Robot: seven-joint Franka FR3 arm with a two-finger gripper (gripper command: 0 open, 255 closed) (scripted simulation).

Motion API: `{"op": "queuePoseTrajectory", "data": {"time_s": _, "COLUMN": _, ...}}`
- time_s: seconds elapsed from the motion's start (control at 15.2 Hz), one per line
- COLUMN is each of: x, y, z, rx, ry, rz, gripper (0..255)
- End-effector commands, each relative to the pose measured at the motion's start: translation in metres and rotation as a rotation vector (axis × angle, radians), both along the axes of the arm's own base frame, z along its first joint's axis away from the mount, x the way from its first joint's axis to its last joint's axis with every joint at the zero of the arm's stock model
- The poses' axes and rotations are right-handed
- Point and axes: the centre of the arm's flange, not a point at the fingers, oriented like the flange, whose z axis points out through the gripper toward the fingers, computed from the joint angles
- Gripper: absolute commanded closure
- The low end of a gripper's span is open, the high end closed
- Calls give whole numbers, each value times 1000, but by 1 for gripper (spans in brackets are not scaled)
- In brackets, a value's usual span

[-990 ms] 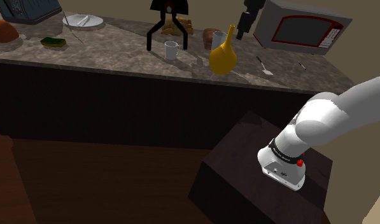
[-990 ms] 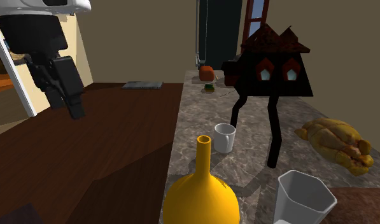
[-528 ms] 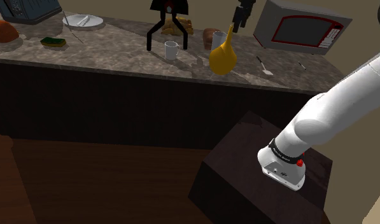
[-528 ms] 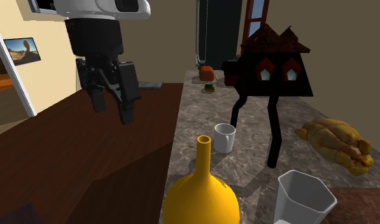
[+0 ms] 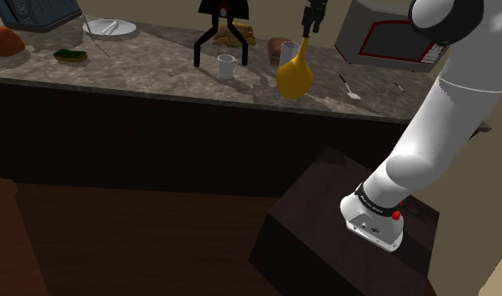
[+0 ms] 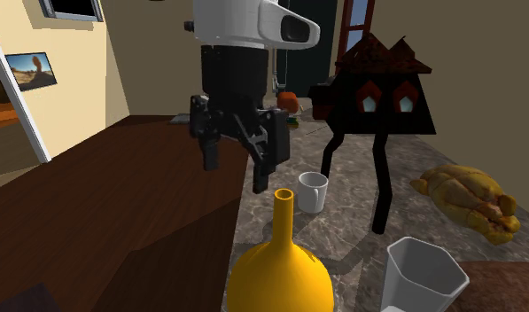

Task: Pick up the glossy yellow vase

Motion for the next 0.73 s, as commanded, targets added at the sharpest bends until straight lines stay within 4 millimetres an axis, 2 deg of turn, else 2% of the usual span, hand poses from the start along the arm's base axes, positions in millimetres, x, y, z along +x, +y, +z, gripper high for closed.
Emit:
{"op": "queuePoseTrajectory", "data": {"time_s": 0.0, "x": 17, "y": -24, "z": -2, "rx": 6, "ry": 20, "rz": -6, "gripper": 0}}
{"op": "queuePoseTrajectory", "data": {"time_s": 0.2, "x": 44, "y": -57, "z": -10, "rx": 14, "ry": 49, "rz": -19, "gripper": 0}}
{"op": "queuePoseTrajectory", "data": {"time_s": 0.26, "x": 45, "y": -59, "z": -10, "rx": 14, "ry": 50, "rz": -20, "gripper": 0}}
{"op": "queuePoseTrajectory", "data": {"time_s": 0.66, "x": 45, "y": -59, "z": -42, "rx": 14, "ry": 50, "rz": -20, "gripper": 0}}
